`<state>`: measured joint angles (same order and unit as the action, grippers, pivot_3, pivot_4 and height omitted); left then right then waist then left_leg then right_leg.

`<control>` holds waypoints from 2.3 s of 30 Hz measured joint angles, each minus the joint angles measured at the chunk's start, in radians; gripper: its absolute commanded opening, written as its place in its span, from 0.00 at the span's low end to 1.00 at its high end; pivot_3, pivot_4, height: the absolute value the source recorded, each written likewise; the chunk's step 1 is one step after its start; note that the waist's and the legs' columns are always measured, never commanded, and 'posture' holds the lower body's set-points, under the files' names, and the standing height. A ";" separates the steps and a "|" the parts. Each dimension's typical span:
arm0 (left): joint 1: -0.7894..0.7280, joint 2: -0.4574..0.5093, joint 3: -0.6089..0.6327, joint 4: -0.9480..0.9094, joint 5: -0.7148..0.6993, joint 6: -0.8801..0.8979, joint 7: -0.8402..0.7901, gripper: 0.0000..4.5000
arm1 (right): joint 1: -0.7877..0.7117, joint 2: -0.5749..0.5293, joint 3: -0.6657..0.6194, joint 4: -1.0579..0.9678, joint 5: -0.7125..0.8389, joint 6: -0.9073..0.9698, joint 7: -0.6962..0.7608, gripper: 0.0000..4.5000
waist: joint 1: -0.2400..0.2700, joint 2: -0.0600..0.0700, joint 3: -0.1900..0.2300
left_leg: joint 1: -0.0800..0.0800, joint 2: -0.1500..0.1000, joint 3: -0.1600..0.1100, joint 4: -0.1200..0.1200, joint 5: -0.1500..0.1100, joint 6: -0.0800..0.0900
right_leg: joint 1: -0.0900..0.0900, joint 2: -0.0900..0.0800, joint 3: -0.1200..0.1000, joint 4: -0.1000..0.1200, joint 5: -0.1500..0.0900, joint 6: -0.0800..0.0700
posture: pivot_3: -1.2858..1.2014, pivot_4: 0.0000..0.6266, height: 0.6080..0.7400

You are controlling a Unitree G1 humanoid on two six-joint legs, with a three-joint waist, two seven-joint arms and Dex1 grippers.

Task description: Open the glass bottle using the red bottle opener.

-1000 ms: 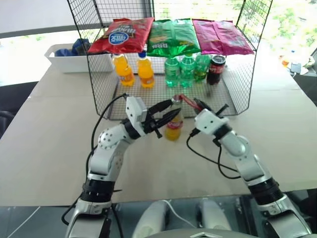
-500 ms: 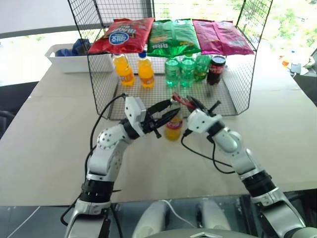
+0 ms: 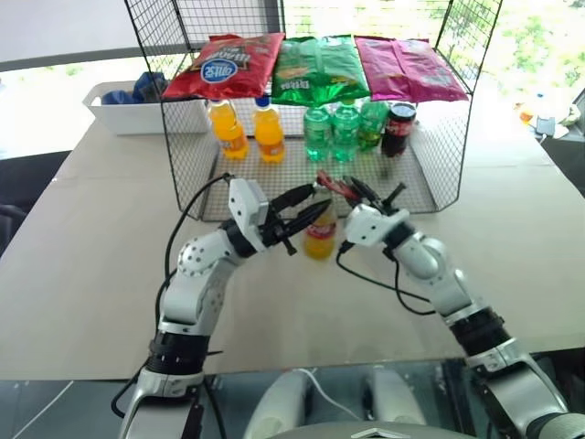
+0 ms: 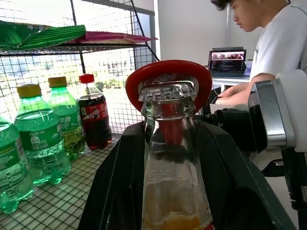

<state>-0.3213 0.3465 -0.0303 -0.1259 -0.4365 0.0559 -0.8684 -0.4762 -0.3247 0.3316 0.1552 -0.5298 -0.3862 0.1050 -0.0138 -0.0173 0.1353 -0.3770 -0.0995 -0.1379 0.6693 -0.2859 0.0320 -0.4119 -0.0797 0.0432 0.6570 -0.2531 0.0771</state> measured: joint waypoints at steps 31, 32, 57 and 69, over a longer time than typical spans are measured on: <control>-0.005 -0.010 -0.015 0.002 0.001 -0.012 0.022 0.32 | -0.323 -0.192 -0.103 0.090 0.065 -0.144 0.085 0.00 | 0.000 0.000 0.000 | -0.001 0.000 0.000 -0.001 0.000 0.000 | -0.001 0.000 0.000 -0.001 0.000 0.000 | 0.52 0.24 1.00; -0.004 -0.009 -0.014 0.002 0.001 -0.014 0.022 0.32 | -0.311 -0.185 -0.108 0.090 0.072 -0.136 0.086 0.00 | 0.000 0.000 0.000 | -0.001 0.000 0.001 -0.001 0.000 0.000 | -0.001 0.000 0.001 -0.001 0.000 0.000 | 0.52 0.24 1.00; 0.028 -0.006 -0.016 0.043 0.053 -0.016 0.038 0.98 | -0.053 -0.081 -0.130 -0.063 0.228 0.112 0.190 0.00 | 0.000 0.000 0.001 | -0.003 0.000 0.000 -0.002 0.000 0.000 | -0.002 0.000 0.000 -0.002 0.000 0.000 | 0.52 0.24 1.00; 0.067 0.100 -0.009 -0.008 -0.010 0.070 -0.060 0.98 | 0.189 -0.003 -0.145 -0.316 0.520 0.714 0.396 0.00 | 0.001 0.003 0.002 | -0.003 0.001 0.000 -0.003 0.000 0.000 | -0.002 0.000 0.000 -0.003 0.000 0.000 | 0.52 0.24 1.00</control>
<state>-0.2539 0.4468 -0.0388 -0.1344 -0.4465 0.1257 -0.9288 -0.2868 -0.3277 0.1867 -0.1610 -0.0098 0.3276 0.5008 -0.0126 -0.0147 0.1373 -0.3799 -0.0985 -0.1383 0.6666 -0.2861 0.0323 -0.4142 -0.0797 0.0432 0.6538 -0.2532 0.0769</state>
